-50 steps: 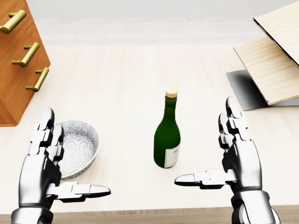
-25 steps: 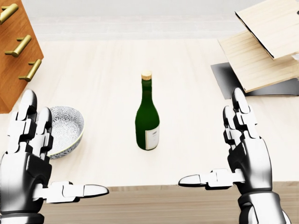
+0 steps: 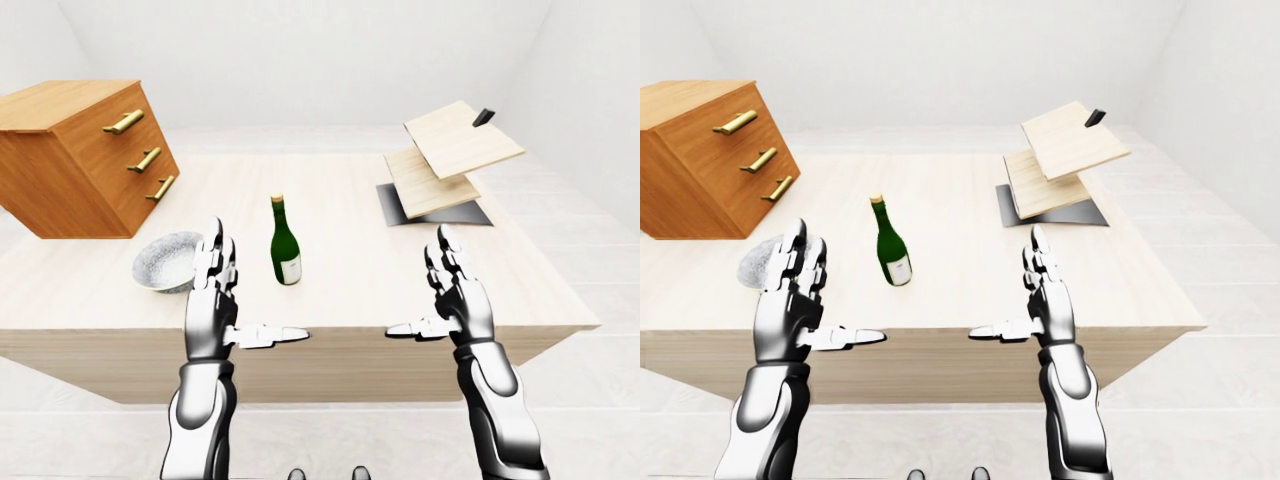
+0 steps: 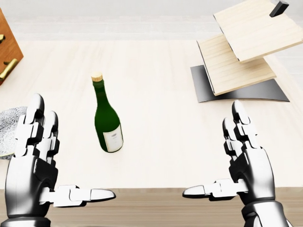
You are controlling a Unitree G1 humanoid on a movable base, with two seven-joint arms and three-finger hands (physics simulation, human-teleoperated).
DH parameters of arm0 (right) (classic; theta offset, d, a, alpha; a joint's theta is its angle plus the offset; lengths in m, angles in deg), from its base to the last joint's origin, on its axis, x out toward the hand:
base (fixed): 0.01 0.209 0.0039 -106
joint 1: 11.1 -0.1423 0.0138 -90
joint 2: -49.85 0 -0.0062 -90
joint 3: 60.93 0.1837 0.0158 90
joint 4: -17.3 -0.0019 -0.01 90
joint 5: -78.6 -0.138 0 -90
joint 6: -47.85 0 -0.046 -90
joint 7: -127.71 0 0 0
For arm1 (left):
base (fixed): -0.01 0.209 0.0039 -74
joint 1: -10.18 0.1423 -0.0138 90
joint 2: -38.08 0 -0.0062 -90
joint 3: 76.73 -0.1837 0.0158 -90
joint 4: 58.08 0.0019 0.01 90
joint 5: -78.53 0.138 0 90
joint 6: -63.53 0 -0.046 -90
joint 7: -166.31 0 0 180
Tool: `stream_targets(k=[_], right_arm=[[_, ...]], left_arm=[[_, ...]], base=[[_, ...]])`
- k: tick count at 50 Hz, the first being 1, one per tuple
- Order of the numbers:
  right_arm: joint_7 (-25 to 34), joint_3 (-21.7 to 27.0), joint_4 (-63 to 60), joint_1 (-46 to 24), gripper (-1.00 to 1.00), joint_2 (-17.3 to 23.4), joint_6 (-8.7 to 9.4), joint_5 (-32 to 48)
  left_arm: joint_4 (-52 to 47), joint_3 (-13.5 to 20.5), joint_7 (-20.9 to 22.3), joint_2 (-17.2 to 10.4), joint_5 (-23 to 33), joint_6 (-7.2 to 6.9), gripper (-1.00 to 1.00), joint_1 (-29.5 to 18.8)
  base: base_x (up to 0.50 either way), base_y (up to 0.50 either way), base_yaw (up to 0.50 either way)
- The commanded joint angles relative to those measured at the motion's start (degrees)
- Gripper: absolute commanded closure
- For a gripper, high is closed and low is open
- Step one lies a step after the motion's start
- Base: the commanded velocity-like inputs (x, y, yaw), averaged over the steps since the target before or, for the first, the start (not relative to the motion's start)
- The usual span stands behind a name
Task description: Put the wine bottle on the wine rack.
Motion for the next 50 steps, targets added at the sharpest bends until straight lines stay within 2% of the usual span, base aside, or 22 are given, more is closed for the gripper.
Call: stream_targets(k=[1,24,28,42,50], right_arm=[[1.68,-1.36,-2.91,1.91,-1.00,-1.01,0.00,-1.80],[1.78,-0.01,-4.81,0.23,-1.00,-0.56,0.00,-2.57],[2.21,-0.73,-4.57,0.62,-1.00,-0.44,0.00,-1.74],[2.87,-1.95,-6.64,2.01,-1.00,-0.91,0.00,-1.30],[2.47,-3.53,-6.06,2.10,-1.00,-0.99,0.00,0.89]], left_arm=[[-3.81,-0.09,-0.28,-0.51,0.47,0.00,-1.00,0.73],[-5.06,-0.25,0.24,-0.71,1.09,0.00,-1.00,0.03],[-4.65,0.31,0.49,-0.84,1.02,0.00,-1.00,-0.60],[-5.41,0.88,1.45,-0.80,0.77,0.00,-1.00,-0.19],[-8.51,4.33,1.99,-0.81,-0.96,0.00,-1.00,1.64]], base=[[0.00,0.00,0.50],[0.00,0.00,0.50],[-0.01,0.04,0.00],[0.25,-0.43,0.00],[0.24,-0.13,0.00]])
